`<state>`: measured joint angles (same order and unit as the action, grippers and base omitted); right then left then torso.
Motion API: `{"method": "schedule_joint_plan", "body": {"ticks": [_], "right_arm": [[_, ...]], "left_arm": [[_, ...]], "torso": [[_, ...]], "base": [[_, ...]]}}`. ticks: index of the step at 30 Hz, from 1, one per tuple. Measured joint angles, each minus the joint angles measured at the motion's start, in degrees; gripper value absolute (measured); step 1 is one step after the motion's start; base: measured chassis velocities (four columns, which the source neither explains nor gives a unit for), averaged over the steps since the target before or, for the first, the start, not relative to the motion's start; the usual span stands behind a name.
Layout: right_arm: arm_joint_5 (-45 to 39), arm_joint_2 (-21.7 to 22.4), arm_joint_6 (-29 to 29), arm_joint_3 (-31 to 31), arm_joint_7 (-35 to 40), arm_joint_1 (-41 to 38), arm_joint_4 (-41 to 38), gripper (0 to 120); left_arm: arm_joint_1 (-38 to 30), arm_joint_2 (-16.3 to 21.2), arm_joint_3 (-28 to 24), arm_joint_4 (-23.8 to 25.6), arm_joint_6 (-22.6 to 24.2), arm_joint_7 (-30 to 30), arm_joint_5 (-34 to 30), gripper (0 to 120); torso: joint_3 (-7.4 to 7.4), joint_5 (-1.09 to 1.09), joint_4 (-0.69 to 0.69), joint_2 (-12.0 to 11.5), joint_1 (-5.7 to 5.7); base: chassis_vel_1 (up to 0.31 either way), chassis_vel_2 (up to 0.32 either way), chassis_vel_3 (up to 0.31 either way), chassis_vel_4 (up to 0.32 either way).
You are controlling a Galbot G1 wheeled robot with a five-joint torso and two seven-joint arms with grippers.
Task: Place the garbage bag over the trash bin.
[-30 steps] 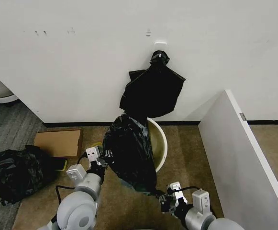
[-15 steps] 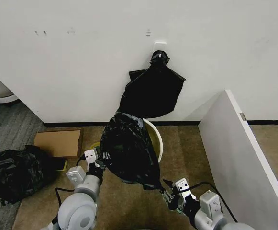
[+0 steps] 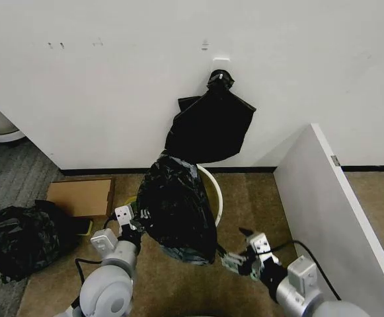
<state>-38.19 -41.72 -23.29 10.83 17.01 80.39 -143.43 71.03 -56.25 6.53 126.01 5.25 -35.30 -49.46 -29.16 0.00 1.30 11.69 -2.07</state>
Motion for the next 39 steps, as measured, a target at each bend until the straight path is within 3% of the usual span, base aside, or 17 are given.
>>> {"method": "schedule_joint_plan", "body": {"ticks": [3, 8, 24, 29, 36, 39], "right_arm": [[0.8, 0.4, 1.3, -0.2, -1.0, -0.9, 0.0, 98], [2.7, 0.7, 1.1, -2.3, -2.7, -4.1, 0.0, 77], [5.7, 0.3, -2.9, -3.3, -1.8, -5.6, 0.6, 52], [6.4, 0.3, -4.0, -3.3, -1.2, -5.6, 0.9, 33], [6.9, 0.2, -4.6, -3.5, -0.9, -6.1, 1.3, 28], [6.9, 0.0, -4.6, -3.6, -0.7, -6.1, 1.3, 18]], "left_arm": [[0.0, 0.0, -0.9, 0.0, 0.0, 0.5, 1.1, 0], [0.0, -0.5, -1.8, 0.0, -0.1, 1.0, 2.5, 0], [0.1, -0.7, -2.2, 0.6, -0.1, 1.5, 2.9, 0], [0.2, -1.1, -2.1, 0.7, -0.1, 1.7, 2.9, 0], [0.3, -1.0, -2.2, 1.1, -0.1, 2.0, 3.0, 0], [0.4, -1.0, -2.2, 1.1, -0.1, 2.2, 3.0, 0]], "torso": [[0.0, -0.01, 0.02, 0.0, 0.0], [0.0, 0.0, 0.02, 0.0, 0.0], [0.0, 0.0, 0.02, 0.0, 0.0], [0.0, -0.01, 0.02, 0.0, 0.0], [0.0, 0.0, 0.02, 0.0, 0.0], [0.0, 0.0, 0.02, 0.0, 0.0]], "base": [[0.0, 0.0, 0.0, 0.0], [0.0, 0.0, 0.0, 0.0], [0.0, 0.0, 0.0, 0.0], [0.0, 0.0, 0.0, 0.0], [0.0, 0.0, 0.0, 0.0], [0.0, 0.0, 0.0, 0.0]]}}
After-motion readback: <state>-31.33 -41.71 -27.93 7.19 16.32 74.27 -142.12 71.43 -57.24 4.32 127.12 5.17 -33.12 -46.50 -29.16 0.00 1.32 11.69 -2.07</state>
